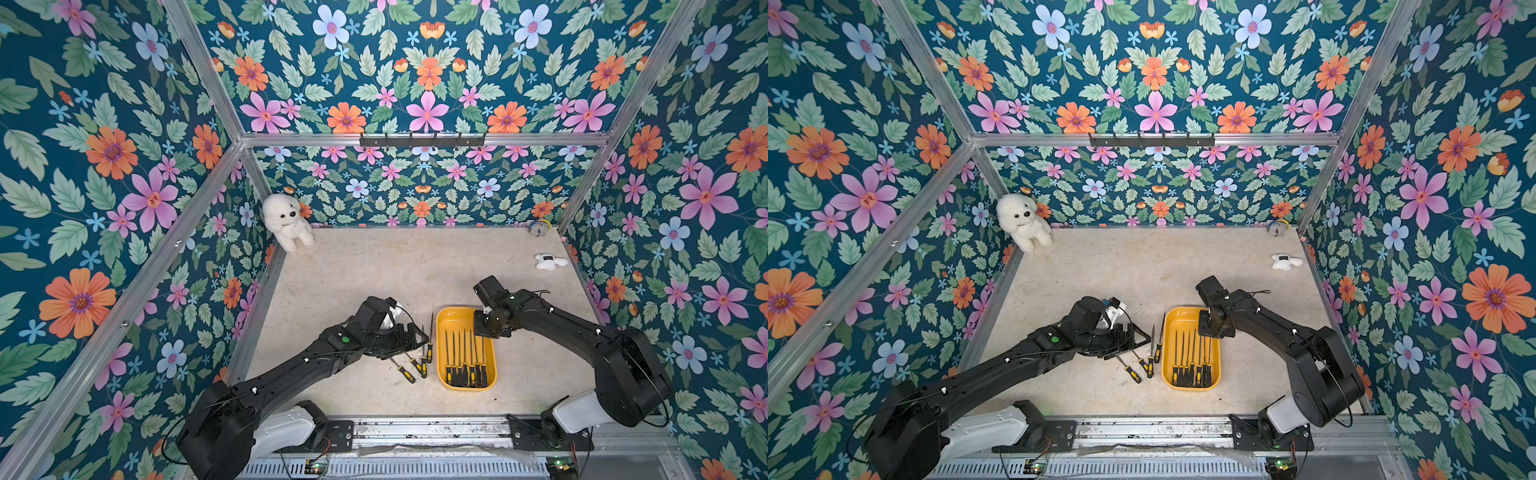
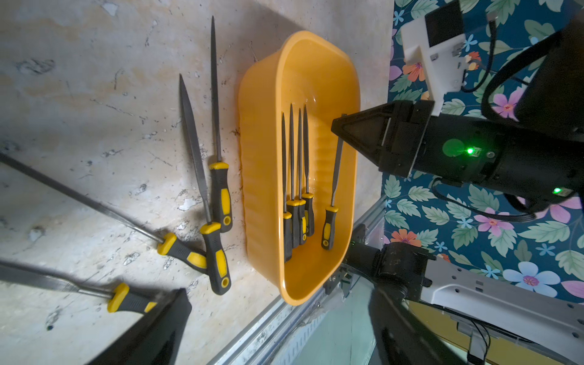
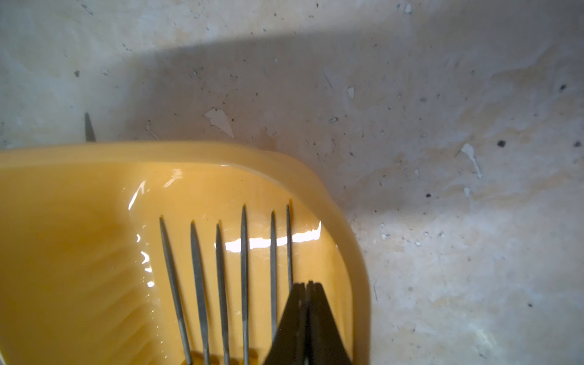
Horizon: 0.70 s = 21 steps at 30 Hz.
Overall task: Put the file tool into the storage box
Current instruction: Place the file tool in the storage box.
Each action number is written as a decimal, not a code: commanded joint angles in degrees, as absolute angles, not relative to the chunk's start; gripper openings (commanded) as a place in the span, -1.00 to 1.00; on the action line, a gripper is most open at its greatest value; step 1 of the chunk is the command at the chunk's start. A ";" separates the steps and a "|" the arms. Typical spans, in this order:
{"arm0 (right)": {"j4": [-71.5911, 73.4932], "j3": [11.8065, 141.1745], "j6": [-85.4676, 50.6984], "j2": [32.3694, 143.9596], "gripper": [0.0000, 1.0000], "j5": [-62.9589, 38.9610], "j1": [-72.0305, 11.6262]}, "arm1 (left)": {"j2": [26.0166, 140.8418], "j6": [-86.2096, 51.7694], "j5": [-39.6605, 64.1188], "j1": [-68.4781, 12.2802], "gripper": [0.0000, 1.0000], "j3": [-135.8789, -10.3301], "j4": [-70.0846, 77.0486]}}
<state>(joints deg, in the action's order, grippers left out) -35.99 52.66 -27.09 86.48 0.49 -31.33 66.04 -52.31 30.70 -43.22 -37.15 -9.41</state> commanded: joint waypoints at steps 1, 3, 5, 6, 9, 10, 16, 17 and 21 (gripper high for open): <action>-35.19 51.91 -25.81 87.01 -1.00 2.47 -31.46 | 65.76 -51.59 30.19 -43.20 0.89 -36.85 -9.18; -34.95 51.53 -25.68 87.26 -1.00 2.89 -31.55 | 65.68 -51.66 30.04 -43.18 0.89 -36.76 -9.23; -34.65 51.25 -25.58 87.37 -1.00 3.65 -31.72 | 65.44 -51.68 29.89 -43.15 0.89 -36.68 -9.31; -34.55 51.03 -25.58 87.45 -1.00 3.84 -31.73 | 65.43 -51.68 29.72 -43.18 0.89 -36.72 -9.32; -33.57 50.38 -25.87 87.71 -0.98 4.00 -31.97 | 65.47 -51.75 29.38 -43.12 0.89 -36.53 -9.40; -33.24 50.20 -26.02 87.79 -0.96 4.13 -32.13 | 65.62 -51.84 29.42 -43.15 0.89 -36.44 -9.40; -31.71 48.76 -26.96 87.72 -0.78 5.10 -32.61 | 65.72 -52.54 28.58 -43.22 0.89 -36.00 -9.41; -31.58 48.41 -27.14 87.63 -0.74 5.18 -32.61 | 65.78 -52.80 28.32 -43.16 0.89 -35.95 -9.40; -31.51 47.99 -27.42 86.88 -0.59 5.58 -32.61 | 66.48 -54.26 27.70 -43.17 0.89 -35.88 -9.03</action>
<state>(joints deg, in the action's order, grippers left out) -31.40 48.07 -26.98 87.50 3.68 -32.53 66.15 -52.88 28.56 -43.22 -35.97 -9.41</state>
